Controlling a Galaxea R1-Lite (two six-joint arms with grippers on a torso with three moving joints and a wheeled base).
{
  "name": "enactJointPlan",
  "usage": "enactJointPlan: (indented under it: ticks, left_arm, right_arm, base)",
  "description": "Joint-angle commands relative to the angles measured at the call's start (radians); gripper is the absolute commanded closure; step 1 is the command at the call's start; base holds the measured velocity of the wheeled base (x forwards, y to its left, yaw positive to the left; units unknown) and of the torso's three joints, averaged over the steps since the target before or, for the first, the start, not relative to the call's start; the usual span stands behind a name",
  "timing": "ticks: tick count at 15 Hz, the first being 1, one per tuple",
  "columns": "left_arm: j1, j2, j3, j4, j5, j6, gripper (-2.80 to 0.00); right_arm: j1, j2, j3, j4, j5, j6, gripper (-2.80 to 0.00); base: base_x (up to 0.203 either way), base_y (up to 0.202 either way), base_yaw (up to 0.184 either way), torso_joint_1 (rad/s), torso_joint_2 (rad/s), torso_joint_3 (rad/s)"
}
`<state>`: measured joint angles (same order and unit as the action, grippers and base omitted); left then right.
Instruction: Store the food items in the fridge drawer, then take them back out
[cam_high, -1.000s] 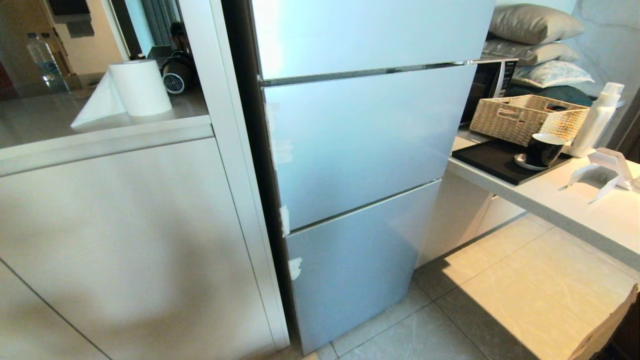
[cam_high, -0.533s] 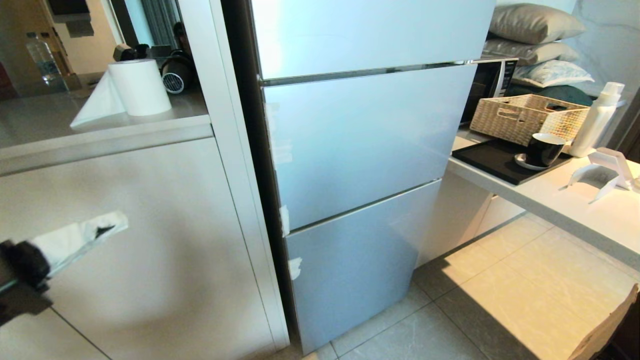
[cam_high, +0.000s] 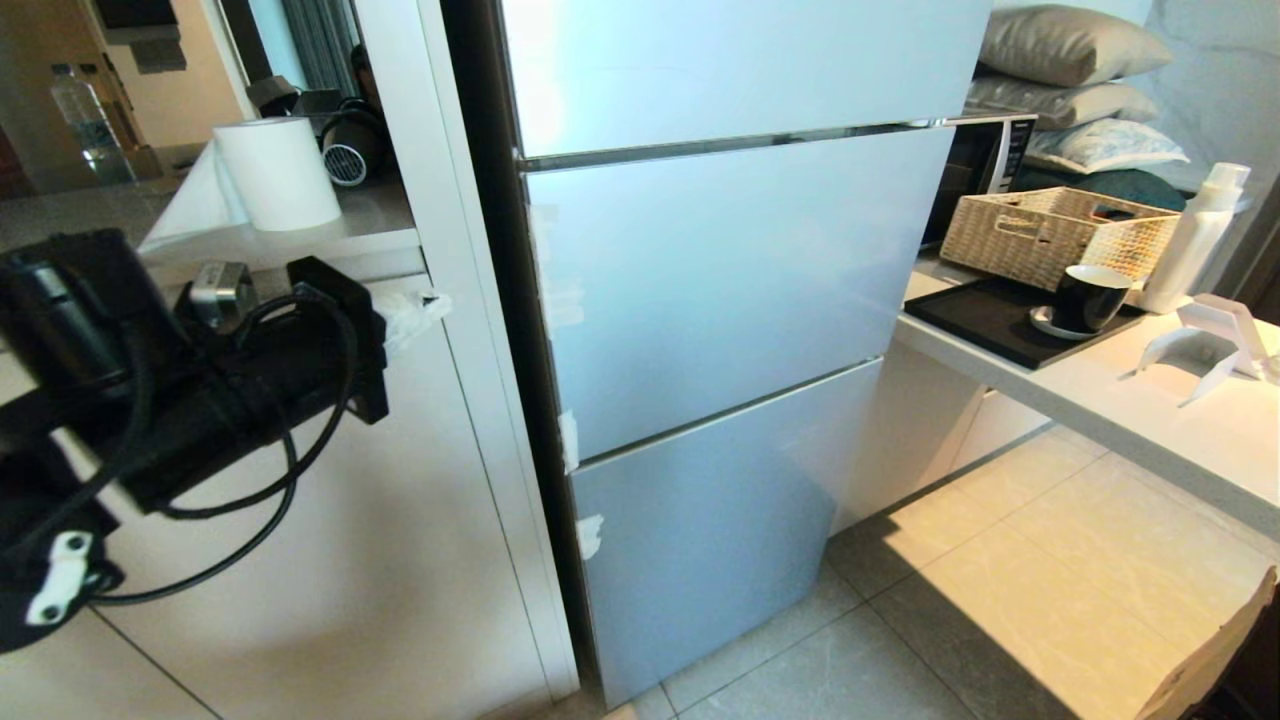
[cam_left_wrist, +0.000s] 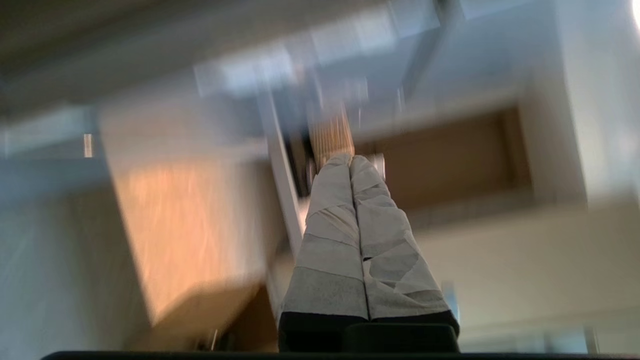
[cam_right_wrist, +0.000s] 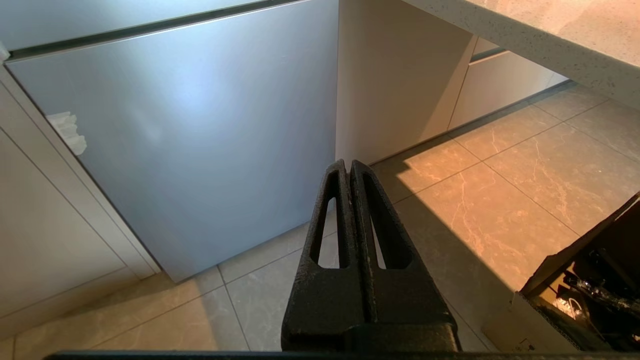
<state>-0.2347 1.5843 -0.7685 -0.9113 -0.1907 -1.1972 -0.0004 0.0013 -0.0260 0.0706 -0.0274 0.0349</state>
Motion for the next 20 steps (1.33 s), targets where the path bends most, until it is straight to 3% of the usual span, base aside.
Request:
enactJointPlan:
  ticks: [1, 4, 11, 20]
  left_arm:
    - [-0.006, 0.230, -0.133, -0.059, 0.087, -0.022, 0.00]
    - [-0.013, 0.338, -0.267, -0.085, 0.132, -0.034, 0.00]
    - [-0.028, 0.470, -0.451, -0.083, 0.176, -0.036, 0.00]
    - [-0.129, 0.490, -0.459, -0.080, 0.180, -0.030, 0.00]
  right_arm:
    - [0.000, 0.000, 0.000, 0.000, 0.000, 0.000, 0.00]
    - [0.000, -0.001, 0.000, 0.001, 0.000, 0.000, 0.00]
    - [-0.001, 0.000, 0.000, 0.000, 0.000, 0.000, 0.00]
    - [0.000, 0.000, 0.000, 0.000, 0.000, 0.000, 0.00]
  base:
    - [0.000, 0.000, 0.000, 0.000, 0.00, 0.000]
    - [0.000, 0.000, 0.000, 0.000, 0.00, 0.000]
    - [0.000, 0.000, 0.000, 0.000, 0.00, 0.000]
    - [0.000, 0.000, 0.000, 0.000, 0.00, 0.000]
